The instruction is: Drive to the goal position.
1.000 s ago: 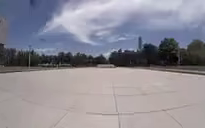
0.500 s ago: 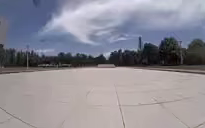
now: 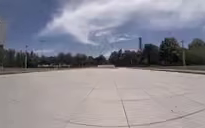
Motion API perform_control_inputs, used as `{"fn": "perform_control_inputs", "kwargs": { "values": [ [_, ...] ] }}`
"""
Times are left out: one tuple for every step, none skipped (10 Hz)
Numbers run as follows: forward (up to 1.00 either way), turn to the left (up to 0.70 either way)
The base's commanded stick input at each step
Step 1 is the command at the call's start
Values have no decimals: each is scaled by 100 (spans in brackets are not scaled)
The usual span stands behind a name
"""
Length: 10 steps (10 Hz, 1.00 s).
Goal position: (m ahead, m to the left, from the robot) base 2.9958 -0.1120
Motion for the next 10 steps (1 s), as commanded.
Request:
{"fn": "perform_control_inputs", "kwargs": {
  "values": [
    [84, 0],
    [45, 0],
    [9, 0],
    [0, 0],
    [0, 0],
    [0, 0],
    [0, 0],
    [0, 0],
    [0, 0],
    [0, 0]
  ]
}}
